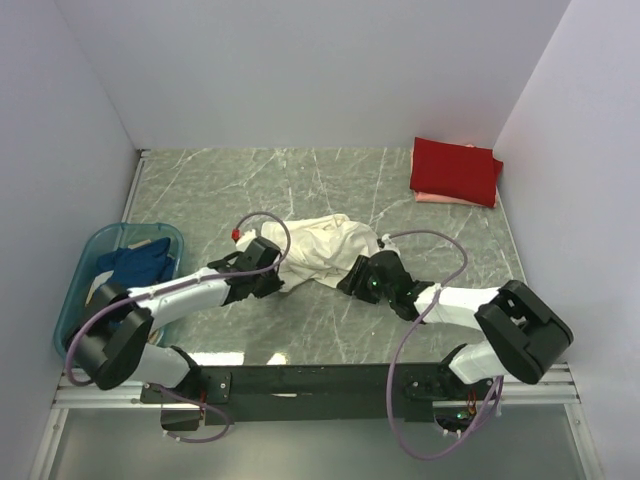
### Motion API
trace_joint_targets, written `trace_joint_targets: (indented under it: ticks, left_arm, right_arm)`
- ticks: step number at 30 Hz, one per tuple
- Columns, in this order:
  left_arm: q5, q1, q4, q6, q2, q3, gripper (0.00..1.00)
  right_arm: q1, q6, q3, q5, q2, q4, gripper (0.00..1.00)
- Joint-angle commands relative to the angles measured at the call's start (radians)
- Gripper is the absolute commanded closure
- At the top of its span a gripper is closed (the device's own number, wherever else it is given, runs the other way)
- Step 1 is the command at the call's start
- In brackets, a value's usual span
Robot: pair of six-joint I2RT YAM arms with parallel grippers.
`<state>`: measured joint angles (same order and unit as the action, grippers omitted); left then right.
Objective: Fold and stack the t-shirts
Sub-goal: Flatten the tshirt out
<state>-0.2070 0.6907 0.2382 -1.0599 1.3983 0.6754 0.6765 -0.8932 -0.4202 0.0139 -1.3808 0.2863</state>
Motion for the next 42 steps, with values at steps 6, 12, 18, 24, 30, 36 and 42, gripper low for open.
trace_joint_targets:
  ticks: [6, 12, 18, 24, 30, 36, 42]
  left_arm:
    - [-0.009, 0.007, 0.085, 0.040, -0.189, 0.049, 0.99]
    - [-0.070, 0.006, 0.209, 0.075, -0.297, 0.114, 0.99]
    - [-0.164, -0.031, 0.357, 0.127, -0.393, 0.261, 1.00]
    - [-0.177, -0.155, 0.438, 0.205, -0.469, 0.418, 1.00]
    - [-0.219, -0.246, 0.486, 0.268, -0.490, 0.591, 1.00]
    - [-0.308, -0.253, 0.521, 0.273, -0.508, 0.740, 1.00]
    - [-0.387, -0.253, 0.468, 0.248, -0.607, 0.783, 1.00]
  right_arm:
    - [0.026, -0.013, -0.064, -0.088, -0.103, 0.002, 0.57]
    - [0.024, 0.022, -0.103, -0.126, -0.011, -0.122, 1.00]
    - [0.002, 0.118, -0.204, -0.210, 0.250, -0.369, 1.00]
    - [-0.096, 0.220, -0.336, -0.209, 0.469, -0.564, 1.00]
    - [-0.308, 0.313, -0.474, -0.103, 0.586, -0.685, 1.00]
    - [-0.431, 0.341, -0.627, -0.069, 0.631, -0.779, 1.00]
    - [-0.440, 0.323, -0.801, -0.104, 0.658, -0.851, 1.00]
